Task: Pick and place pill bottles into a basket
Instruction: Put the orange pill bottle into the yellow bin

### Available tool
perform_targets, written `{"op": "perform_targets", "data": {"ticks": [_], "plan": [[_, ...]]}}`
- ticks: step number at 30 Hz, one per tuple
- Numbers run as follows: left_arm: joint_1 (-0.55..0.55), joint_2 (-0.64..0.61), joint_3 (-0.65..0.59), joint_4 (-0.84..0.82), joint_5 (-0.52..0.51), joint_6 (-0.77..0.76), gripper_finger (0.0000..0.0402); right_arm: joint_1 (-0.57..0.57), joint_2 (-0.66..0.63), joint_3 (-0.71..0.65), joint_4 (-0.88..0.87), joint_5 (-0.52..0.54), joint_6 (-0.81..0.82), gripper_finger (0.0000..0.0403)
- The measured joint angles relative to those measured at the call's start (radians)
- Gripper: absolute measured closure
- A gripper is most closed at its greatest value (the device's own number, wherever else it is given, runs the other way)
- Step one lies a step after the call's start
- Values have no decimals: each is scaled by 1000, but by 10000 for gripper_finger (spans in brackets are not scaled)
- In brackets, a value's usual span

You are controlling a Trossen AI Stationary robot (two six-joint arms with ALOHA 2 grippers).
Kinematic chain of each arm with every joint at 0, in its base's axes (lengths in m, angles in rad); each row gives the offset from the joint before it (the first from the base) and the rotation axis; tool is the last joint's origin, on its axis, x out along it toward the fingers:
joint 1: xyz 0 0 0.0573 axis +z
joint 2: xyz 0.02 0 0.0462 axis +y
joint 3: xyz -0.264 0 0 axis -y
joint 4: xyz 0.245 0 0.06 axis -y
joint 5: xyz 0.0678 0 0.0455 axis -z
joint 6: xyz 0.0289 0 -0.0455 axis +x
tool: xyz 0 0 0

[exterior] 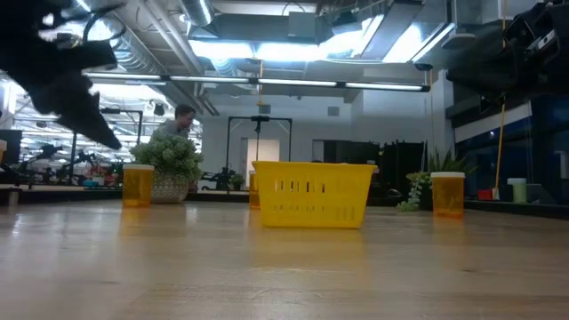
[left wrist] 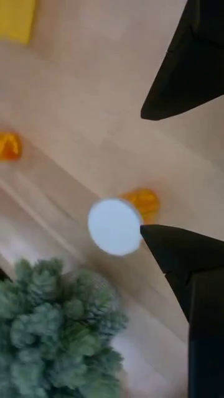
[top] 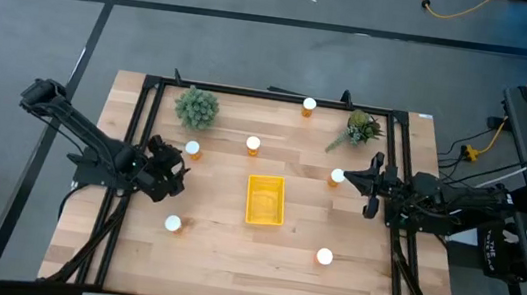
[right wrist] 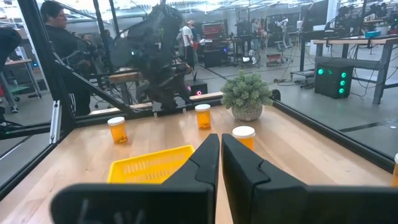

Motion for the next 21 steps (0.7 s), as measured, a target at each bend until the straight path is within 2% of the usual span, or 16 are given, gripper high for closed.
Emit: {"op": "perform_targets", "data": {"ticks": [4,7,10,16,21], "plan": [[0,27,-82,95,-7,-60,118,0,0,0,-1,0,0,379],[0,42,-131,185,-65,-61,118,0,0,0,-1,0,0,379],[0,55,-165,233,-131,-61,118,0,0,0,-1,0,0,379],[0,73,-220,341,-137,-62,118,0,0,0,0,0,-2,379],[0,74,-259,414,-202,-62,118,0,0,0,0,0,-4,379]]}}
